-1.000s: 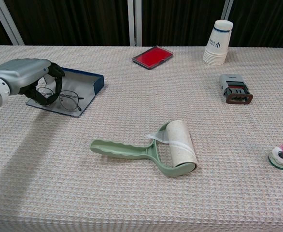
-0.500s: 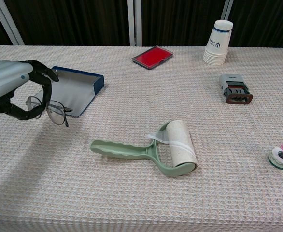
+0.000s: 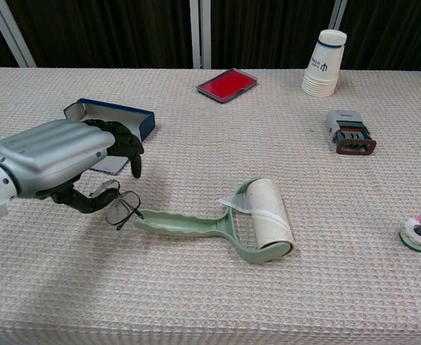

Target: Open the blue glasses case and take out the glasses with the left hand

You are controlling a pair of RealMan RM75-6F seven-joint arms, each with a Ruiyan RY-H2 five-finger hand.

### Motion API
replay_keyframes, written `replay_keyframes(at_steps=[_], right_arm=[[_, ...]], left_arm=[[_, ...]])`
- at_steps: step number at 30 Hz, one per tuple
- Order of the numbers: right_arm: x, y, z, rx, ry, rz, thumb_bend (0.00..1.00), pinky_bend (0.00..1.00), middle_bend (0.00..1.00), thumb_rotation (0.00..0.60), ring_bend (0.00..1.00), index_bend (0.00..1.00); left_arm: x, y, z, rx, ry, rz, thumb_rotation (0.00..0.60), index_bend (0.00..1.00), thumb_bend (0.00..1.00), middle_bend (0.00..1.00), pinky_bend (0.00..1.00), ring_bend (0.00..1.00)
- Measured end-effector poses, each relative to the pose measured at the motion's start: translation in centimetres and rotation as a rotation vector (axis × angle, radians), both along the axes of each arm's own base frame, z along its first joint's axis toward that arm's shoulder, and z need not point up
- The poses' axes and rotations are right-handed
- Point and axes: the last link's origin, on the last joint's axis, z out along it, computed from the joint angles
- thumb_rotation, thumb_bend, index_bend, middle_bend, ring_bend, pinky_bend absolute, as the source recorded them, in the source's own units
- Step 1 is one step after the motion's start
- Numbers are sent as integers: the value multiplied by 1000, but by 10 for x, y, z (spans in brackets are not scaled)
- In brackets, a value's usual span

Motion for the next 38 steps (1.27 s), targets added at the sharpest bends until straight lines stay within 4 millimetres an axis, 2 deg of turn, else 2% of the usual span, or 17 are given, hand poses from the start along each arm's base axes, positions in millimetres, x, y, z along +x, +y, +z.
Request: replay_keyframes(at_steps=[4,9,14,19,23,26,32,38], right_arm=[[1,1,2,-7,2,-1,198,107,128,600,0,179],[1,1,4,-13,3,-1,198,107,128,600,0,180],[3,-2,6,-11,7,2,198,107,128,600,0,180],[4,-6,8,-8,11,5,199,107,128,600,0,180],[6,-8,10,-7,-2,5,201,107,128,600,0,181],[7,-9,10,-10,4,8,203,107,128,600,0,181],[16,-13,5,7,13,43,211,107,126,600,0,181],[24,-21,-1,46,18,64,215,107,116,600,0,181]], left_arm=[[0,6,9,46,-20,-3,600,179,311,137,110,60],[-22,18,41,178,-25,39,600,188,305,138,111,60],[-68,26,90,299,0,142,600,188,302,138,110,60],[-118,21,141,365,-2,272,600,195,303,138,109,61],[-156,-2,182,388,-17,375,600,197,304,138,109,60],[-172,-30,199,399,-40,421,600,197,304,139,109,60],[-173,-76,206,444,-40,378,600,197,292,137,108,60],[-171,-106,197,472,-4,348,600,196,287,131,107,60]])
